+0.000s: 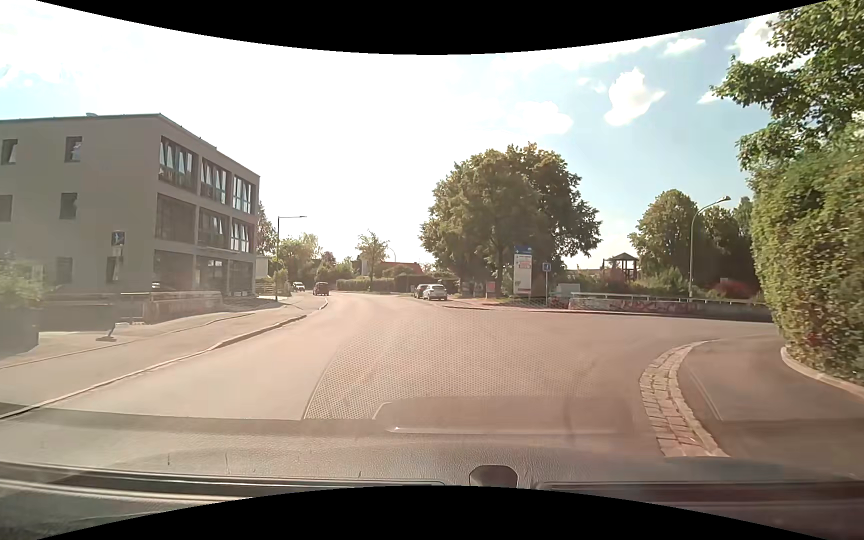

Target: Follow the waypoints while adhering to traffic rules and regulations

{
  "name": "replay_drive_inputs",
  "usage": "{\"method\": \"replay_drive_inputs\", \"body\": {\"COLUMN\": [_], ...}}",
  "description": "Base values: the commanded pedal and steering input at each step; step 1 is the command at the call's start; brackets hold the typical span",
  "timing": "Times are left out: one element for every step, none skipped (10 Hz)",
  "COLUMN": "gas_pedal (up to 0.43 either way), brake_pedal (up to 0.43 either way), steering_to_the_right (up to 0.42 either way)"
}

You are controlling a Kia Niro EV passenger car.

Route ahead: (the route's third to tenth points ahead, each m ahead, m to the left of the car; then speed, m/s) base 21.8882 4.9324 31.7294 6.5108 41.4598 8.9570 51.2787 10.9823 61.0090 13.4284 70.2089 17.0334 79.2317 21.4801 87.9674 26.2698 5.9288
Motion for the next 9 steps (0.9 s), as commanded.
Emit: {"method": "replay_drive_inputs", "body": {"gas_pedal": [0.0,0.0,0.0,0.0,0.0,0.0,0.0,0.0,0.0], "brake_pedal": [0.22,0.226,0.226,0.226,0.226,0.226,0.22,0.116,0.006], "steering_to_the_right": [-0.005,-0.006,-0.006,-0.007,-0.006,-0.006,-0.007,-0.007,-0.006]}}
